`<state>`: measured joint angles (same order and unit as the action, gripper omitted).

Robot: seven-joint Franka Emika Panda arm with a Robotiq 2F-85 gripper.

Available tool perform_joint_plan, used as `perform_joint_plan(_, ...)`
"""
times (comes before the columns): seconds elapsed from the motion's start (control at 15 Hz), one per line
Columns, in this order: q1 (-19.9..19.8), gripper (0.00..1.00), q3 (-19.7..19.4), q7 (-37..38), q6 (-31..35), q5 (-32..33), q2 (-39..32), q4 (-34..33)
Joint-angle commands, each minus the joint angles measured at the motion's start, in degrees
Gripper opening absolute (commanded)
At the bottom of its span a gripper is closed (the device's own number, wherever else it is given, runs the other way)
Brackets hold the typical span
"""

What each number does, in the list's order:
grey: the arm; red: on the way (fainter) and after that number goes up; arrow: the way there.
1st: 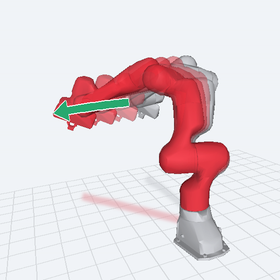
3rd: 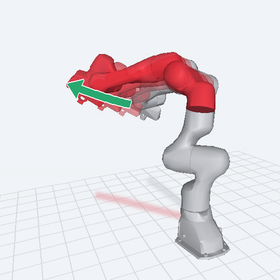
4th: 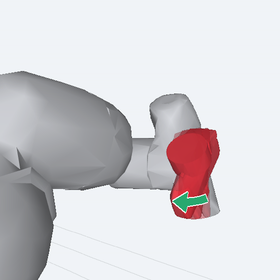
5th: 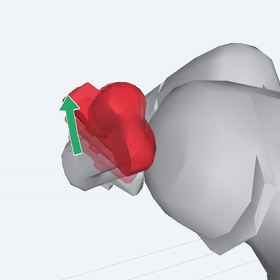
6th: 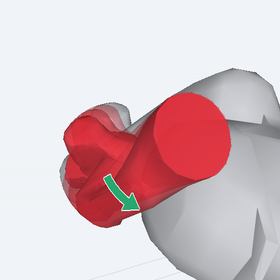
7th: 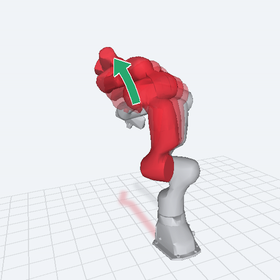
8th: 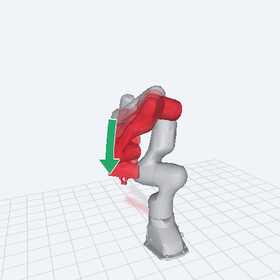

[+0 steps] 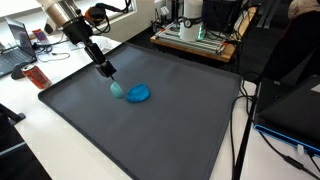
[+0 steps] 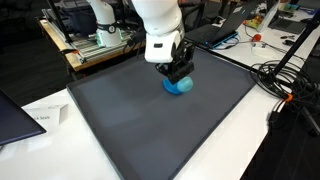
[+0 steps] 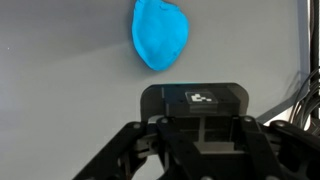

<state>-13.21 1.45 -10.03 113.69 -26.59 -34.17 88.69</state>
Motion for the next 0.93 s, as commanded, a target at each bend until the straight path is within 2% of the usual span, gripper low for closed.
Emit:
perform_joint_plan(0.0, -3.18, 0.22, 0.66, 0.42, -6.12, -3.77, -4.09, -6.03)
perform_joint_plan(0.53, -8.54, 0.22, 0.52, 0.59, -17.11, -9.85, -10.85, -14.63)
perform_joint_plan(0.87, -9.56, 0.22, 0.21, -3.61, -16.53, -11.97, -7.04, -10.04)
